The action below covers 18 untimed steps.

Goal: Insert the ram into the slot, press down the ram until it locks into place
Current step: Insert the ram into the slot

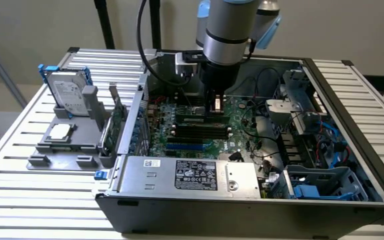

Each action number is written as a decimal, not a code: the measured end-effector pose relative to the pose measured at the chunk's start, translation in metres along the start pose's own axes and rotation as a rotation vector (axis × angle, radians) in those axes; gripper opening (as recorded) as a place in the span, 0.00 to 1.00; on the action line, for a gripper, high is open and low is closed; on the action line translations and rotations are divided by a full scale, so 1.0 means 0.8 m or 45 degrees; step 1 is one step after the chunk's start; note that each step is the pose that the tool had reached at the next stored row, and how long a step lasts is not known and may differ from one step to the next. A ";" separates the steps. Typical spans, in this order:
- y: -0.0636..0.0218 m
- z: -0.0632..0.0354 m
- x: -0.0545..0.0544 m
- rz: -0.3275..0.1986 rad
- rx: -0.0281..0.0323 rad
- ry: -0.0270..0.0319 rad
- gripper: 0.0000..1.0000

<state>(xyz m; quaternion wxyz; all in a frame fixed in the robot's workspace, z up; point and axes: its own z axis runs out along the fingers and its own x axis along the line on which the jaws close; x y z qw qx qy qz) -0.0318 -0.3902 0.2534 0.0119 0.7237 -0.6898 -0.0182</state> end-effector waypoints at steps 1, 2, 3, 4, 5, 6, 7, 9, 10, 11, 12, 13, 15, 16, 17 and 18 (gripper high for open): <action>0.000 0.002 0.001 0.002 -0.0027 -0.0003 0.14; -0.001 0.003 0.001 0.005 -0.0052 -0.0004 0.14; -0.001 0.004 0.002 0.007 -0.0074 -0.0004 0.14; -0.002 0.006 0.002 0.008 -0.0093 -0.0006 0.14; -0.002 0.008 0.003 0.009 -0.0110 -0.0008 0.14; -0.003 0.009 0.004 0.009 -0.0124 -0.0009 0.14; -0.004 0.011 0.005 0.010 -0.0137 -0.0008 0.14; -0.006 0.014 0.008 0.010 -0.0150 -0.0010 0.14; -0.006 0.016 0.009 0.010 -0.0150 -0.0011 0.14; -0.006 0.016 0.009 0.010 -0.0150 -0.0012 0.14; -0.006 0.016 0.010 0.010 -0.0151 -0.0011 0.14; -0.006 0.016 0.010 0.010 -0.0152 -0.0010 0.14; -0.006 0.017 0.010 0.010 -0.0149 -0.0014 0.14; -0.006 0.018 0.010 0.010 -0.0151 -0.0011 0.14; -0.006 0.019 0.010 0.010 -0.0151 -0.0011 0.14; -0.006 0.020 0.011 0.010 -0.0150 -0.0013 0.14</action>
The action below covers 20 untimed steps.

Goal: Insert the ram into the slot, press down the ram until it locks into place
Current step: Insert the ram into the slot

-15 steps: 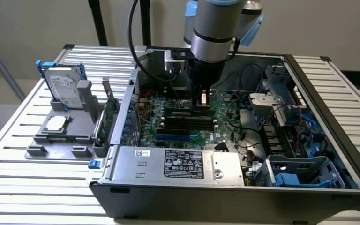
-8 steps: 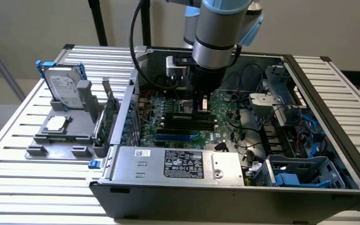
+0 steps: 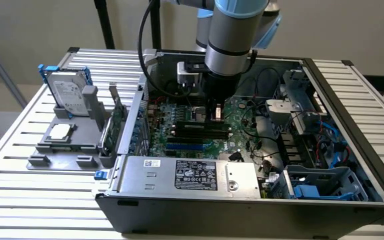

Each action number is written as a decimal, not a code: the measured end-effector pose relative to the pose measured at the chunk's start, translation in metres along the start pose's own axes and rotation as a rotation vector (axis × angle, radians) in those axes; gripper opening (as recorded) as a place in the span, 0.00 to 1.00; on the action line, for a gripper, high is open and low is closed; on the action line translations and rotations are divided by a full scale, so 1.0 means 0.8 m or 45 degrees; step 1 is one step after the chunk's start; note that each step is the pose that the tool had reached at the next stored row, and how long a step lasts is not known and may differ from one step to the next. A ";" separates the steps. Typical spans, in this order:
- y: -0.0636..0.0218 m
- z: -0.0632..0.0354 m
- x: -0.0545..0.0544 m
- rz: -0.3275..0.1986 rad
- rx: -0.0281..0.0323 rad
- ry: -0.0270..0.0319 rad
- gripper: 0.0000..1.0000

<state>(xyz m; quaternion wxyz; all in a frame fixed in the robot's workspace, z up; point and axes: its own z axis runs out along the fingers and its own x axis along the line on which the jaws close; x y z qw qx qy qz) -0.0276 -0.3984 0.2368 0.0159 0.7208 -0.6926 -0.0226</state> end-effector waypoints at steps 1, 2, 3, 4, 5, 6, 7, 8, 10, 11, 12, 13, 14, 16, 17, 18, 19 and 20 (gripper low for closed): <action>0.000 0.001 0.000 0.000 -0.0001 0.0002 0.14; 0.000 0.002 0.001 -0.001 -0.0001 0.0003 0.14; 0.000 0.003 0.001 -0.002 -0.0001 0.0001 0.14; 0.001 0.003 0.001 -0.002 -0.0001 0.0000 0.14; 0.001 0.004 0.002 -0.002 -0.0001 -0.0003 0.14; 0.001 0.005 0.002 -0.002 -0.0001 -0.0005 0.14; 0.001 0.005 0.002 -0.002 0.0001 -0.0010 0.14; 0.000 0.006 0.002 -0.003 0.0002 -0.0011 0.14; 0.000 0.008 0.003 -0.003 0.0002 -0.0014 0.14; 0.000 0.009 0.003 -0.003 0.0002 -0.0014 0.14; 0.000 0.010 0.003 -0.003 0.0005 -0.0015 0.14; 0.000 0.010 0.003 -0.003 0.0006 -0.0015 0.14; 0.000 0.011 0.003 -0.004 0.0005 -0.0014 0.14; 0.000 0.012 0.003 -0.004 0.0006 -0.0015 0.14; 0.000 0.012 0.003 -0.004 0.0008 -0.0017 0.14; 0.000 0.012 0.003 -0.005 0.0010 -0.0018 0.14; 0.000 0.012 0.003 -0.005 0.0013 -0.0019 0.14; 0.000 0.013 0.003 -0.005 0.0017 -0.0020 0.14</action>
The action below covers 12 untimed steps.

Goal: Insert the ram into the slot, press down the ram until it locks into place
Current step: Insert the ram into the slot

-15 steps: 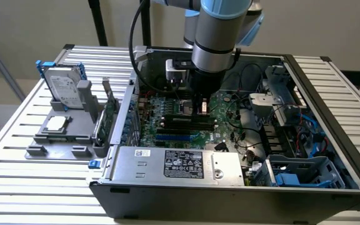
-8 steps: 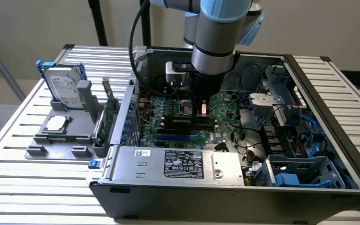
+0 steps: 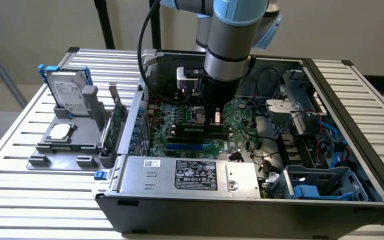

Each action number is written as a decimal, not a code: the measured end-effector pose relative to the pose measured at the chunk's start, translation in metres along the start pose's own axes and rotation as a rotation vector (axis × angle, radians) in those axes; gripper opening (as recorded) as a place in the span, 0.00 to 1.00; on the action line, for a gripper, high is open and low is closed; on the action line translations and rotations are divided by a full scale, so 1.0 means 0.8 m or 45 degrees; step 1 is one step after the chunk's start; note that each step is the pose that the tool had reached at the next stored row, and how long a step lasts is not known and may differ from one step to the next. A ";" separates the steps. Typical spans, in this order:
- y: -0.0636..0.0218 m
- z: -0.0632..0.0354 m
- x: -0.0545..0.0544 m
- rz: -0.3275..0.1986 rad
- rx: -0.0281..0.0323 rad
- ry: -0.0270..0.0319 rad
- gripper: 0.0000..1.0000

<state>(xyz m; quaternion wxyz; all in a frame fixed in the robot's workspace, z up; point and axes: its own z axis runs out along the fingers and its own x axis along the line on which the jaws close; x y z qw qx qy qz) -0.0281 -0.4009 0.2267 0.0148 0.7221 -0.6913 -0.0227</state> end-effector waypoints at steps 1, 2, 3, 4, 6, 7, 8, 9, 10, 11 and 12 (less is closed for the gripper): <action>0.000 0.000 0.000 0.000 0.0003 0.0001 0.14; 0.000 0.000 0.000 0.000 0.0009 0.0001 0.14; 0.000 0.000 0.000 0.000 0.0015 0.0004 0.14; 0.000 0.000 0.001 0.000 0.0027 0.0003 0.14; 0.000 0.000 0.001 0.000 0.0056 0.0004 0.14; 0.000 0.001 0.001 0.000 0.0075 0.0005 0.14; 0.000 0.001 0.001 0.000 0.0094 0.0006 0.14; 0.000 0.001 0.001 0.000 0.0117 0.0007 0.14; 0.001 0.001 0.001 0.000 0.0140 0.0008 0.14; 0.001 0.001 0.001 0.000 0.0157 0.0008 0.14; 0.002 0.001 0.001 0.000 0.0170 0.0009 0.14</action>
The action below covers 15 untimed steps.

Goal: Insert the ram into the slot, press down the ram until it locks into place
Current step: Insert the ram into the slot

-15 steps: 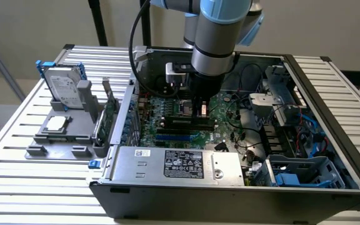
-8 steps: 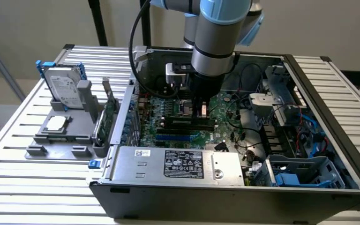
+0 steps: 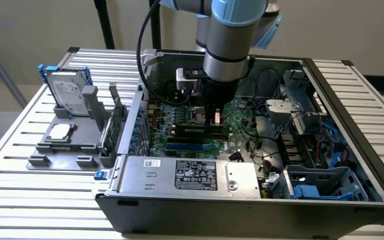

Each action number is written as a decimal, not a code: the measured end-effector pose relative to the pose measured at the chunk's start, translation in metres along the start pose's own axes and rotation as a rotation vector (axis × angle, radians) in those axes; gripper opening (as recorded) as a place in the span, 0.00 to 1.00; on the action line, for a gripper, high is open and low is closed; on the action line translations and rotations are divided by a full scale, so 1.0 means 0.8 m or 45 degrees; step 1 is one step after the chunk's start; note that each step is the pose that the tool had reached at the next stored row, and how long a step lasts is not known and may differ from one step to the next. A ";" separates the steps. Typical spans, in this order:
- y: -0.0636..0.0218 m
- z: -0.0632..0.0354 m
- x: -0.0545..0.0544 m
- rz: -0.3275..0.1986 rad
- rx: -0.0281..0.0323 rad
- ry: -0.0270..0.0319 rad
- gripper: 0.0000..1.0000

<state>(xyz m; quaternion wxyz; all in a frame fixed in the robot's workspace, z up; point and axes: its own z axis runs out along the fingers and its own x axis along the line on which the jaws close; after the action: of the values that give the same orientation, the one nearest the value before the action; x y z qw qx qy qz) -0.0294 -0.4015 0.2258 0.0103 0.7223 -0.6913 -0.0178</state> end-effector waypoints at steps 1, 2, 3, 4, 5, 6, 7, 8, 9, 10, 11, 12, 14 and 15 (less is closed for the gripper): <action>0.001 0.000 0.000 0.000 0.0012 0.0000 0.14; 0.001 0.000 0.000 0.000 0.0016 0.0001 0.14; 0.001 0.000 0.000 0.000 0.0020 0.0001 0.14; 0.001 0.000 0.000 0.001 0.0022 0.0000 0.14; 0.001 0.000 0.000 0.001 0.0022 0.0001 0.14; 0.001 0.000 0.000 0.002 0.0023 0.0002 0.14; 0.001 0.000 0.000 0.003 0.0024 0.0002 0.14; 0.001 0.001 0.000 0.004 0.0025 0.0000 0.14; 0.001 0.001 0.000 0.005 0.0026 -0.0001 0.14; 0.001 0.001 0.000 0.006 0.0026 -0.0001 0.14; 0.001 0.001 0.000 0.008 0.0027 -0.0001 0.14; 0.001 0.001 0.000 0.010 0.0028 -0.0003 0.14; 0.001 0.001 0.000 0.014 0.0029 -0.0004 0.14; 0.001 0.001 0.000 0.016 0.0029 -0.0005 0.14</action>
<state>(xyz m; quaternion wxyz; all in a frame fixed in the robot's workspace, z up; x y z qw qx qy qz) -0.0301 -0.4015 0.2251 0.0094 0.7179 -0.6958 -0.0171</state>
